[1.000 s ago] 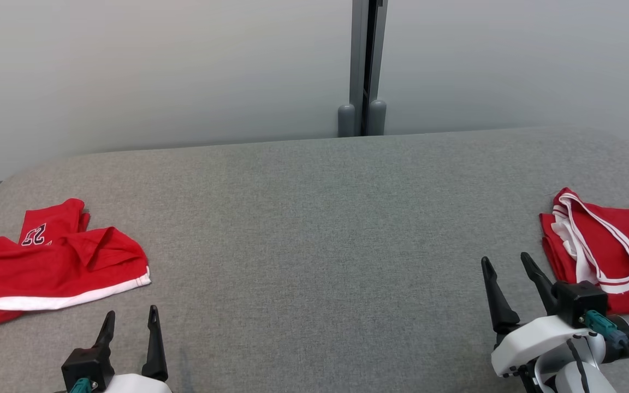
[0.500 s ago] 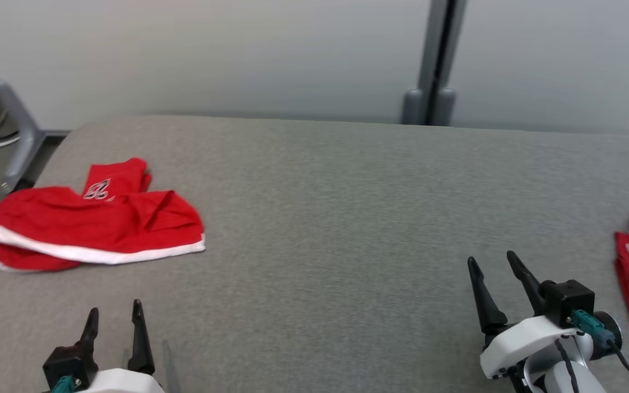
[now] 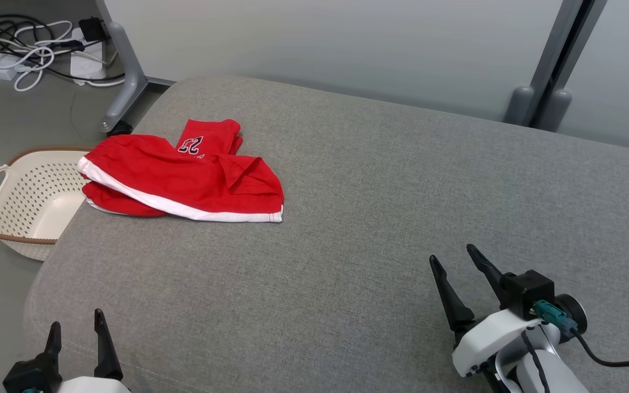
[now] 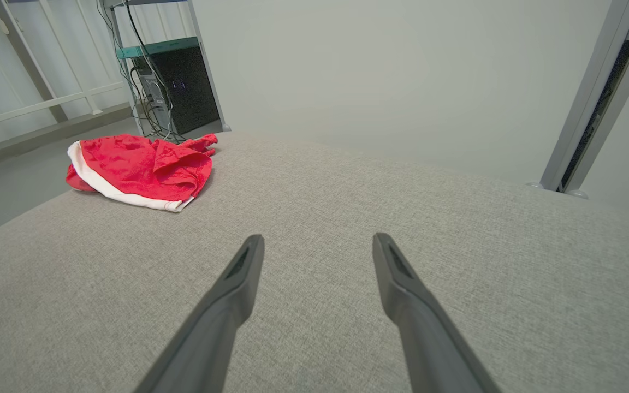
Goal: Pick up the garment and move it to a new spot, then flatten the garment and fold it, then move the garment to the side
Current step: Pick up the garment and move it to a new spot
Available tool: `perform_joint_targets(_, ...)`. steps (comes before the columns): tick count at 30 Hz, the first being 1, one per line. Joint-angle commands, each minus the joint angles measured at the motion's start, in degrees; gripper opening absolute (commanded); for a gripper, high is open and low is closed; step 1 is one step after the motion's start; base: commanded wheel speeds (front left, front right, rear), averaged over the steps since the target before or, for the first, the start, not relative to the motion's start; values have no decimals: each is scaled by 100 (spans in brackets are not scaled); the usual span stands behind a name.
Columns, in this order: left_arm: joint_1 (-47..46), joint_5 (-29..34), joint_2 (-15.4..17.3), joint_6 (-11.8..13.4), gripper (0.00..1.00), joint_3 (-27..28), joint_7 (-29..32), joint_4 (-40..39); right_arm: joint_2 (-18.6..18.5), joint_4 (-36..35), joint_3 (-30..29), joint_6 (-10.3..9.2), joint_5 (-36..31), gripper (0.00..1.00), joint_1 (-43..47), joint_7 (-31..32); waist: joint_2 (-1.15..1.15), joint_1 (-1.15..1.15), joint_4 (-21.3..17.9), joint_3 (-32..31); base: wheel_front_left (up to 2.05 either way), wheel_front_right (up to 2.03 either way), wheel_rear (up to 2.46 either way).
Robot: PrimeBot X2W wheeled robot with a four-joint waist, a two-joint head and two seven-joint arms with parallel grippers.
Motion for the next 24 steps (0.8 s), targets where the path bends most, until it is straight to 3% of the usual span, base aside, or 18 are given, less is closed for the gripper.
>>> perform_joint_targets(1, 53, -48, 15, -31, 100, 51, 2, -7, -45, 34, 38, -2, 28, 100, -52, 1, 0, 0, 28, 32, 0, 0, 0)
perform_joint_targets(8, -67, -278, 15, -152, 100, 144, 2, 67, -42, 68, 72, -2, -68, 100, -153, 1, 0, 0, -104, 172, 0, 0, 0)
perform_joint_targets(15, -796, -458, 26, -350, 100, 246, 2, 737, -46, -9, 119, -2, -190, 100, -431, 1, 0, 0, -450, 730, 0, 0, 0)
perform_joint_targets(24, -2376, -231, 492, -654, 100, 200, 3, 1515, -217, -389, 213, -2, -315, 100, -783, 1, 0, 0, -864, 1528, 0, 0, 0)
